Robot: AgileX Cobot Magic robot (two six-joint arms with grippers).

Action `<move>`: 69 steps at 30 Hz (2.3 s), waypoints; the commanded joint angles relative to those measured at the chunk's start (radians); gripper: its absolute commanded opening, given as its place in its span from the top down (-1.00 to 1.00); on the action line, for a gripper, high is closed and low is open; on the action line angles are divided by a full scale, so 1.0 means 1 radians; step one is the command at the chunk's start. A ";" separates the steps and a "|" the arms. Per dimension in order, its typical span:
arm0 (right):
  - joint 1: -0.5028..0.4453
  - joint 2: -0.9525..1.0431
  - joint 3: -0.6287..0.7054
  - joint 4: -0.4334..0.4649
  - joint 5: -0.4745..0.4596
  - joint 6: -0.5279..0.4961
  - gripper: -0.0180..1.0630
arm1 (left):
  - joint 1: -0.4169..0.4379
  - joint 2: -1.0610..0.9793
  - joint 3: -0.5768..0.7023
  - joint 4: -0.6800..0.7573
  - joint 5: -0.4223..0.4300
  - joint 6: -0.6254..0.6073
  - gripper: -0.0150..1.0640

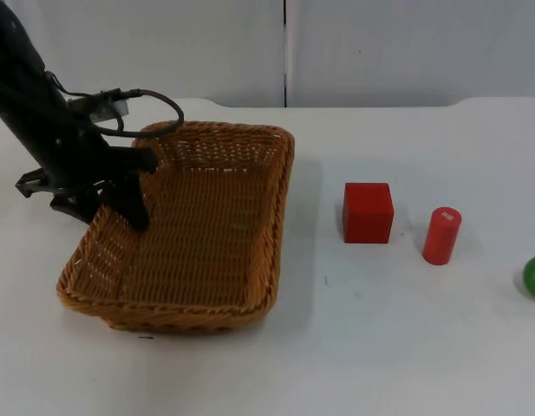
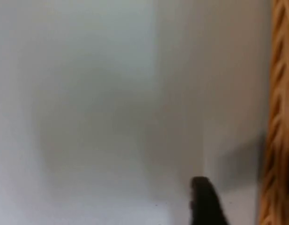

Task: Pick up the basket with the left hand and place the object to the left of the red cylinder into the basket with the right hand.

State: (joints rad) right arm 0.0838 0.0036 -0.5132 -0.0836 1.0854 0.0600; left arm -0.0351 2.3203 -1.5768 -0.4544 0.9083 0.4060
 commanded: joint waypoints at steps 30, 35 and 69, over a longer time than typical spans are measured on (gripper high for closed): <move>0.005 -0.004 -0.001 -0.016 -0.006 -0.026 -0.95 | -0.005 -0.218 -0.002 -0.049 0.240 -0.124 0.98; 0.005 -0.004 -0.001 -0.016 -0.006 -0.026 -0.95 | -0.005 -0.274 0.003 -0.043 0.313 -0.159 0.98; 0.006 -0.004 -0.001 -0.012 -0.006 -0.026 -0.95 | -0.003 -0.907 0.477 -0.016 0.313 -0.218 0.98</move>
State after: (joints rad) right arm 0.0878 0.0036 -0.5132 -0.0960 1.0854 0.0419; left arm -0.0351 1.4333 -1.1018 -0.4563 1.2136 0.1974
